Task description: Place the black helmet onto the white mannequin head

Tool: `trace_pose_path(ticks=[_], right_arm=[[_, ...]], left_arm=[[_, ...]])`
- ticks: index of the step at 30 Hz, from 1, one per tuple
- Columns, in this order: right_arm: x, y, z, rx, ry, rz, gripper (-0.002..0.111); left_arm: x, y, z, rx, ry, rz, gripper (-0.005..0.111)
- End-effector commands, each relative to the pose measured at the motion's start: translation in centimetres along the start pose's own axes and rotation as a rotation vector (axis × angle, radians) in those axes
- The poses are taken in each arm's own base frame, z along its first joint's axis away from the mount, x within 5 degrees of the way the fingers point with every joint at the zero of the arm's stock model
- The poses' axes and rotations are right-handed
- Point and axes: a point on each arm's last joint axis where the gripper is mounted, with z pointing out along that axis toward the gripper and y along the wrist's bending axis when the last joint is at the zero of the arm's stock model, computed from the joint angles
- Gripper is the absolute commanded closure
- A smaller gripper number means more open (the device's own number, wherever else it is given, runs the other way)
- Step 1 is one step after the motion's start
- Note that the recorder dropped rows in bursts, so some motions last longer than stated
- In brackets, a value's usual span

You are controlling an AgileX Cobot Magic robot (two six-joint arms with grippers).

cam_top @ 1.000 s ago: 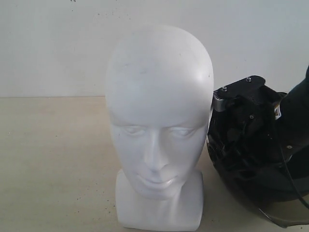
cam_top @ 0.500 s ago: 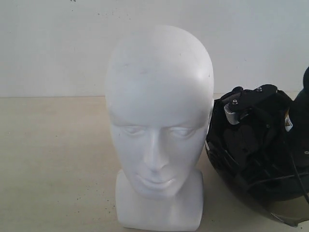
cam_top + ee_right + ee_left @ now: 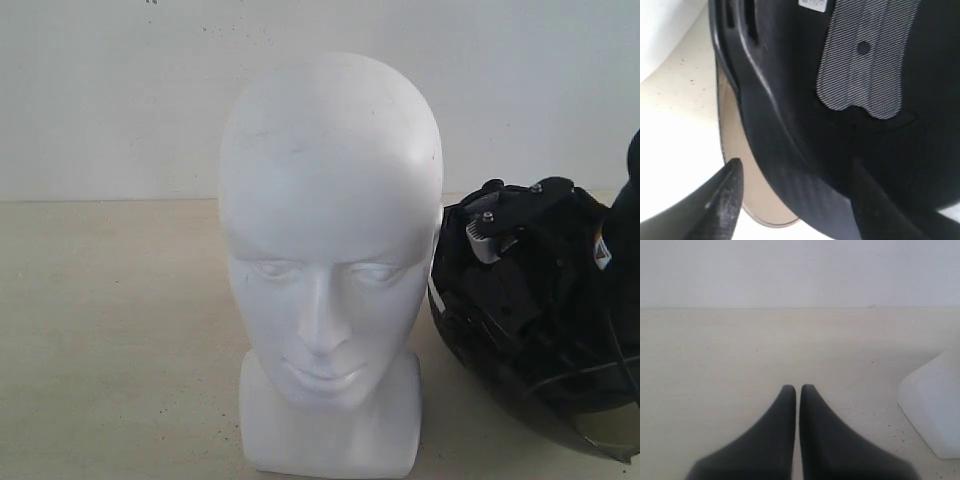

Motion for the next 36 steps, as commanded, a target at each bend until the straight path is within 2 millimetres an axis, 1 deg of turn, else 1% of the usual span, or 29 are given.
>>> trace_pose_path(ticks=[1, 4, 6, 9, 11, 20, 24, 28, 33, 36], right_arm=[[-1.0, -0.6, -1.5, 0.03, -0.024, 0.0, 0.049], [-1.5, -0.5, -2.2, 0.007, -0.045, -0.009, 0.049], [-1.9, -0.2, -2.6, -0.044, -0.063, -0.002, 0.049], [-2.3, 0.6, -2.6, -0.128, -0.105, -0.001, 0.049], [-2.5, 0.9, -2.3, -0.16, -0.112, -0.02, 0.049], [-3.2, 1.5, -0.8, -0.2, -0.108, -0.009, 0.049], [-3.1, 1.5, -0.5, -0.198, -0.077, -0.011, 0.049], [-2.7, 1.1, -0.4, -0.154, -0.03, -0.002, 0.049], [-1.8, 1.1, -0.5, -0.155, 0.062, -0.016, 0.049], [-1.7, 1.2, -0.7, -0.162, 0.065, -0.012, 0.049]], left_arm=[[0.1, 0.0, 0.0, 0.004, 0.002, -0.007, 0.102], [0.1, 0.0, 0.0, 0.004, 0.002, -0.007, 0.102], [0.1, 0.0, 0.0, 0.004, 0.002, -0.007, 0.102], [0.1, 0.0, 0.0, 0.004, 0.002, -0.007, 0.102], [0.1, 0.0, 0.0, 0.004, 0.002, -0.007, 0.102], [0.1, 0.0, 0.0, 0.004, 0.002, -0.007, 0.102], [0.1, 0.0, 0.0, 0.004, 0.002, -0.007, 0.102], [0.1, 0.0, 0.0, 0.004, 0.002, -0.007, 0.102], [0.1, 0.0, 0.0, 0.004, 0.002, -0.007, 0.102], [0.1, 0.0, 0.0, 0.004, 0.002, -0.007, 0.102]])
